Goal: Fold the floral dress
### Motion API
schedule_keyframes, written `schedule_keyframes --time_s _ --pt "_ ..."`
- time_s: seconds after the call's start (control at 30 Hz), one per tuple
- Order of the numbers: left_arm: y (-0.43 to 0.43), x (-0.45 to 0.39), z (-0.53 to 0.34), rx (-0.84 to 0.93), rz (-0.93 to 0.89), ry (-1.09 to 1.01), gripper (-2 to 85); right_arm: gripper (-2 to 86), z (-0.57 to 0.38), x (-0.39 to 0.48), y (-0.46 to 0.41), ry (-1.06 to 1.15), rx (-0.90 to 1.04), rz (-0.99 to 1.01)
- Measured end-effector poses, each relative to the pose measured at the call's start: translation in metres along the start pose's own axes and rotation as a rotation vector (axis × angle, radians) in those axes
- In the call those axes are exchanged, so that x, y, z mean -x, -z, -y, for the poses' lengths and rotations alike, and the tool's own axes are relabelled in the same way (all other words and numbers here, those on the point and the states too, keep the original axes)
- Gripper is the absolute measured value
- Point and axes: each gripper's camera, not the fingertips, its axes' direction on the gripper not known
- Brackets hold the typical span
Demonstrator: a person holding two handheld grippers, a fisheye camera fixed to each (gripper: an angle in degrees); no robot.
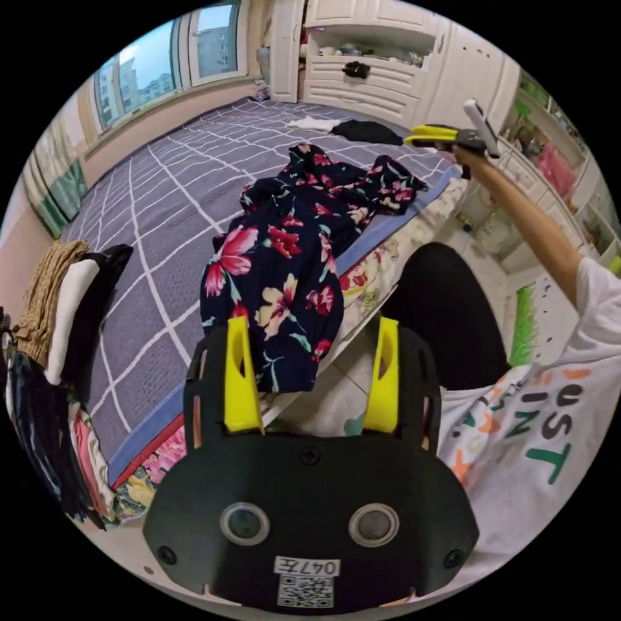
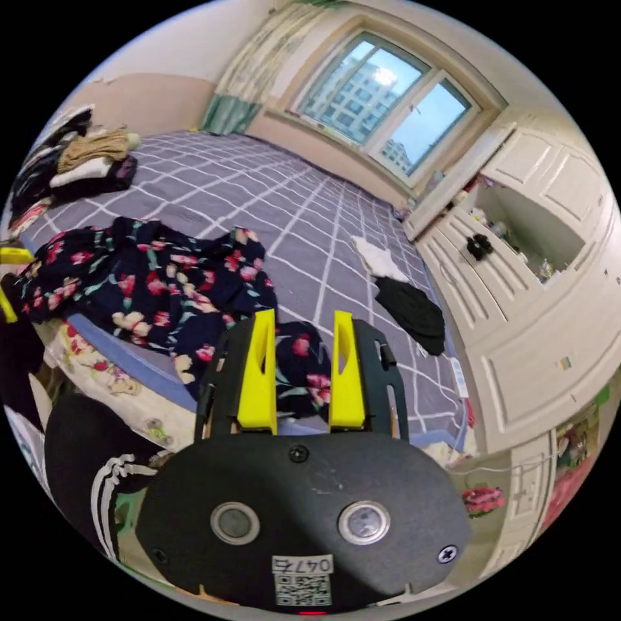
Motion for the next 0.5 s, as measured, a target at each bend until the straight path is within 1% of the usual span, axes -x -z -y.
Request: schedule_keyframes --time_s 0.03,0.07,0.1,0.13,0.2,0.27,0.37,0.43,0.5 --pt "-0.013 -0.006 0.001 0.016 0.046 0.006 21.9 8.7 -0.001 0.008 0.003 0.02 -0.021 0.032" --pt "-0.021 -0.007 0.003 0.034 0.07 0.014 18.5 8.9 0.0 0.025 0.007 0.069 -0.05 0.11" --pt "-0.033 -0.008 0.005 0.068 0.127 0.027 11.8 9.3 0.004 0.046 0.009 0.129 -0.055 0.197" --pt "-0.041 -0.008 0.005 0.083 0.22 0.042 9.1 9.6 0.006 0.057 0.008 0.162 -0.048 0.239" --pt "-0.041 -0.013 0.001 0.077 0.304 -0.017 6.1 10.4 0.01 0.097 0.002 0.271 -0.01 0.373" --pt "-0.026 -0.01 -0.001 0.056 0.275 -0.021 4.9 10.9 0.004 0.121 -0.008 0.325 0.017 0.425" --pt "0.02 0.015 -0.011 -0.019 0.156 0.029 4.4 10.6 -0.014 0.137 -0.036 0.356 0.107 0.397" --pt "0.065 0.045 -0.024 -0.143 -0.006 0.099 4.2 7.1 -0.026 0.133 -0.055 0.335 0.18 0.367" --pt "0.095 0.065 -0.034 -0.223 -0.107 0.131 4.1 1.8 -0.046 0.118 -0.071 0.289 0.248 0.3"
